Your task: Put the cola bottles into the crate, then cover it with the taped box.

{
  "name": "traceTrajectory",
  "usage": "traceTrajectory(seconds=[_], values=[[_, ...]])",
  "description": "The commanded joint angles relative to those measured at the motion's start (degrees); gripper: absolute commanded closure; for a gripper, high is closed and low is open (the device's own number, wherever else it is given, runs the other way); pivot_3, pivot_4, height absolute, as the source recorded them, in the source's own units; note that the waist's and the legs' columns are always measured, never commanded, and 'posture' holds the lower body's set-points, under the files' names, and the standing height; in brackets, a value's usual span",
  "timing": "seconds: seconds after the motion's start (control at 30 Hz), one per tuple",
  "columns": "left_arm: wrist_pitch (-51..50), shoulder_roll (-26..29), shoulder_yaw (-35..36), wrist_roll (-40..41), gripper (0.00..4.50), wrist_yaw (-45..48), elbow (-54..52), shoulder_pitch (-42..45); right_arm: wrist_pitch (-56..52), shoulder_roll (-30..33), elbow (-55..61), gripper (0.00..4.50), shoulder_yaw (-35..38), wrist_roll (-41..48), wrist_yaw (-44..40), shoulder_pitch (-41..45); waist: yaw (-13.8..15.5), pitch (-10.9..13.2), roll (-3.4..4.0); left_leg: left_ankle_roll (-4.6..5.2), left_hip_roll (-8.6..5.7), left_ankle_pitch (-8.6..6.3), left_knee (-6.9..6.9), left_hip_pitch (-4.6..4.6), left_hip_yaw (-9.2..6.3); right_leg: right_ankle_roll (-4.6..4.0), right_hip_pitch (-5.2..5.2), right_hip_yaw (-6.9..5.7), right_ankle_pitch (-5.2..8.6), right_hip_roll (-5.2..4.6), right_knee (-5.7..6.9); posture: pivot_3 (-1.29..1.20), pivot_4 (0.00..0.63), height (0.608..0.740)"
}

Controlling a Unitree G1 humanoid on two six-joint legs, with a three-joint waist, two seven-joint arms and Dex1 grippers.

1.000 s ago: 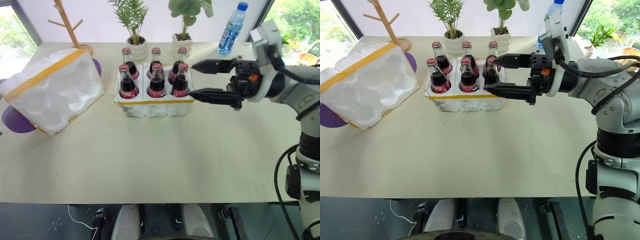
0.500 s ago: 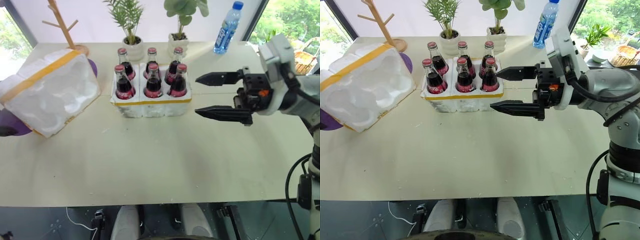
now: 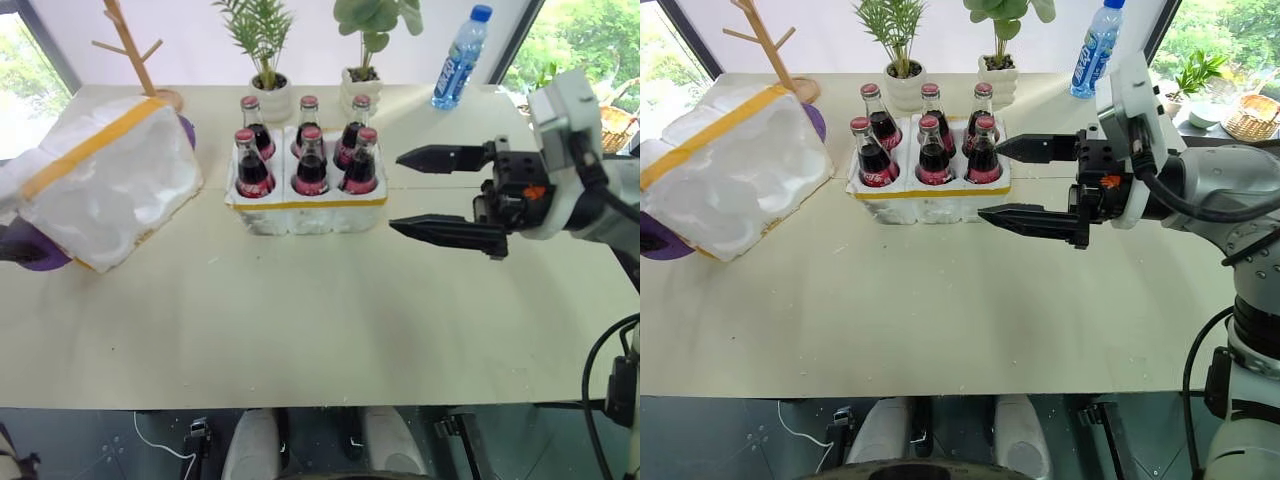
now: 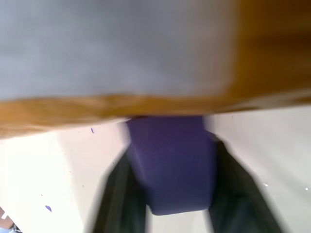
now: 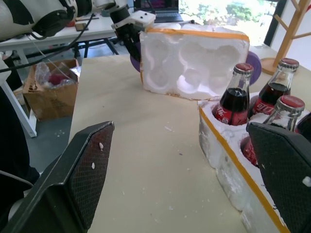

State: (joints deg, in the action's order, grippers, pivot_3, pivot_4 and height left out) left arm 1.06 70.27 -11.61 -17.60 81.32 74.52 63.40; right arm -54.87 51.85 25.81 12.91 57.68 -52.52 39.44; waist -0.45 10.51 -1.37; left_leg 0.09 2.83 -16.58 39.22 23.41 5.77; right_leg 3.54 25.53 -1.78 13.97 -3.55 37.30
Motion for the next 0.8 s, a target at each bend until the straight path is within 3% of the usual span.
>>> traceTrajectory(seconds=[0.03, 0.27, 0.53, 0.67, 0.8], values=[[-1.39, -0.4, 0.46, -0.29, 4.25, 1.8, 0.43, 1.22, -0.06, 1.52, 1.37, 0.0, 1.8, 1.5, 0.65, 0.3, 0.01, -0.01, -0.01, 0.0, -0.01, 0.0, 0.0, 0.0, 0.0, 0.0, 0.0, 0.0, 0.0, 0.0, 0.0, 0.0, 0.15, 0.74], [0.22, 0.43, 3.61, 1.83, 4.25, -0.02, -1.02, 3.39, -0.68, 3.22, -0.76, 0.0, 1.23, 0.02, 0.6, -1.22, -0.16, -0.03, -0.17, 0.0, -0.01, 0.0, 0.02, 0.03, -0.02, 0.01, 0.0, -0.02, 0.0, 0.01, -0.01, 0.0, 0.15, 0.74], [11.7, -3.07, 8.48, 3.57, 4.25, -22.61, -8.98, 6.99, -0.38, 4.9, -1.35, 0.0, 4.52, -0.63, 1.5, -5.04, -0.02, -0.03, -0.42, 0.0, 0.01, 0.0, 0.04, 0.06, -0.06, 0.1, -0.02, -0.02, -0.05, -0.02, -0.04, 0.0, 0.15, 0.74], [17.47, -7.35, 8.92, 1.42, 4.25, -38.89, -19.94, 7.16, -0.69, 4.55, -0.99, 0.0, 5.37, -0.04, 2.57, -6.45, 0.14, -0.03, -0.44, 0.0, 0.02, 0.0, 0.07, 0.07, -0.06, 0.19, -0.04, 0.0, -0.11, -0.06, -0.04, 0.0, 0.15, 0.74], [19.08, -10.54, 7.96, -0.95, 4.25, -45.6, -33.22, 4.13, -0.65, 4.54, -1.0, 0.0, 5.16, -0.16, 3.15, -6.48, -0.18, -0.04, -0.45, 0.03, -0.01, -0.01, 0.08, 0.09, -0.01, 0.25, -0.05, 0.05, -0.14, -0.06, -0.1, 0.0, 0.15, 0.74]])
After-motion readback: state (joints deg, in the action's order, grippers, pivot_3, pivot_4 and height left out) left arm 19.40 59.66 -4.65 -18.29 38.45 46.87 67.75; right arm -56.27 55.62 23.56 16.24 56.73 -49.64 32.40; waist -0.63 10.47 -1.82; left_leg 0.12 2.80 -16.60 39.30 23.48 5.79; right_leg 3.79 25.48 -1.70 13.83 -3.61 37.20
